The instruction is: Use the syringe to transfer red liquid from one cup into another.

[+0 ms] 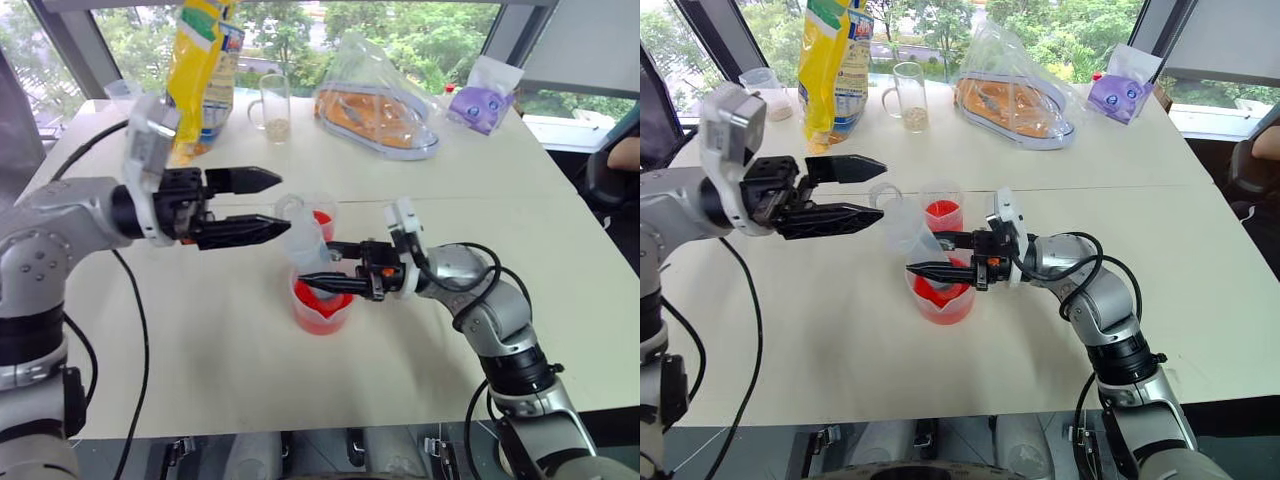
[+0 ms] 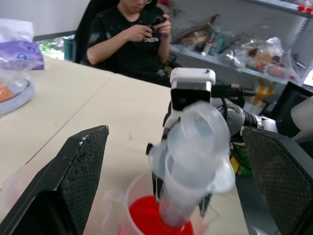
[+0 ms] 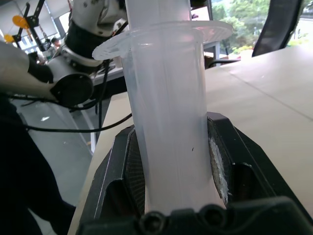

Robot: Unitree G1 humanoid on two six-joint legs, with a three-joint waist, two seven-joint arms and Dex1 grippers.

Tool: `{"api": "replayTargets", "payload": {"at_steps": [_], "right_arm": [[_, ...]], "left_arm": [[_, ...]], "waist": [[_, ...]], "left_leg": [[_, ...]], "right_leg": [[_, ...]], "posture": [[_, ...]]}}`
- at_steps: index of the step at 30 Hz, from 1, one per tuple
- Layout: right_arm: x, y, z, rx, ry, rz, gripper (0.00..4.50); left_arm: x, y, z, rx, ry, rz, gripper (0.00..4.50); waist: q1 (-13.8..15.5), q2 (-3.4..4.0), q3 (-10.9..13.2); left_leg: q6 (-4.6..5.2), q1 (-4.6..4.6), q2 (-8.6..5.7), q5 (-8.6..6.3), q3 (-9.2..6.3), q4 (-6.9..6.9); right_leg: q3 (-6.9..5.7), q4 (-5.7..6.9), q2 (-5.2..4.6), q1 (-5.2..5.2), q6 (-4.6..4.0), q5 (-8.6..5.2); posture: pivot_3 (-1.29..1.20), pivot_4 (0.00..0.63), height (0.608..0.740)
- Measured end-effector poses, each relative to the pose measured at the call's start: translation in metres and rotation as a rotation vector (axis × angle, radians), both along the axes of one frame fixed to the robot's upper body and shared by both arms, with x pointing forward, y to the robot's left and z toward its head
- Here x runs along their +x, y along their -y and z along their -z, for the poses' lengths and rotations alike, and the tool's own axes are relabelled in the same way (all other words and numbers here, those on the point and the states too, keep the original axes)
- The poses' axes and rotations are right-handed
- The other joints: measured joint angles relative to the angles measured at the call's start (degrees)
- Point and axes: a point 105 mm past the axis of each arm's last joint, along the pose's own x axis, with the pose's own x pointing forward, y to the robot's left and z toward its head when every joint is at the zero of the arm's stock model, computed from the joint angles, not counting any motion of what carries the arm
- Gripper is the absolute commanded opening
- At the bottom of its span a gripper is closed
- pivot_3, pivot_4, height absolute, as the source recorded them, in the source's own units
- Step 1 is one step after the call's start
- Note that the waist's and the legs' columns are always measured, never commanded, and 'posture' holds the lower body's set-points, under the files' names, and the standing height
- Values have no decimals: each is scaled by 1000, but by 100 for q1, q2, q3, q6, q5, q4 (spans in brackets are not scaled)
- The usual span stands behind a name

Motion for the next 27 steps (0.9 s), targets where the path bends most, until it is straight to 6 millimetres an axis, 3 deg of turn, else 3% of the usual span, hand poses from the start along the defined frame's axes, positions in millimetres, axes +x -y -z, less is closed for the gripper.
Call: {"api": "replayTargets", "payload": {"at_steps": [9,11,16,19,23,27], "right_arm": [[8,2,-24,74,-2,29,1409],[11,4,-38,101,8,36,1409],[23,8,-99,203,95,48,1409],[42,10,-116,257,82,71,1409],[84,5,-117,294,75,160,1409],[110,-4,-92,283,49,215,1409]], "left_arm": [[-1,-21,2,-7,-6,-107,4443],[0,-22,1,-8,0,-118,4443],[8,-29,-1,-9,22,-168,4443],[10,-31,-1,-13,30,-179,4443],[14,-33,-4,-20,50,-197,4443],[16,-32,-5,-26,61,-199,4443]], "waist": [[11,0,0],[6,0,0],[-5,2,1],[-7,2,1],[-23,3,2],[-18,2,1]], "left_leg": [[0,0,-1,0,1,0],[0,0,-1,0,1,0],[-2,0,0,1,2,-2],[-2,-1,0,1,4,-2],[-1,-1,-1,1,9,-3],[0,-4,-1,0,8,-6]], "right_leg": [[0,-1,-3,0,0,0],[0,-1,-3,0,-1,0],[-1,0,-1,-3,-2,1],[0,0,-2,-3,-2,1],[1,0,-2,-5,-2,1],[1,-1,-3,-6,-2,1]], "posture": [[0,150,740],[0,150,740],[0,150,740],[0,150,740],[0,150,740],[0,150,740]]}}
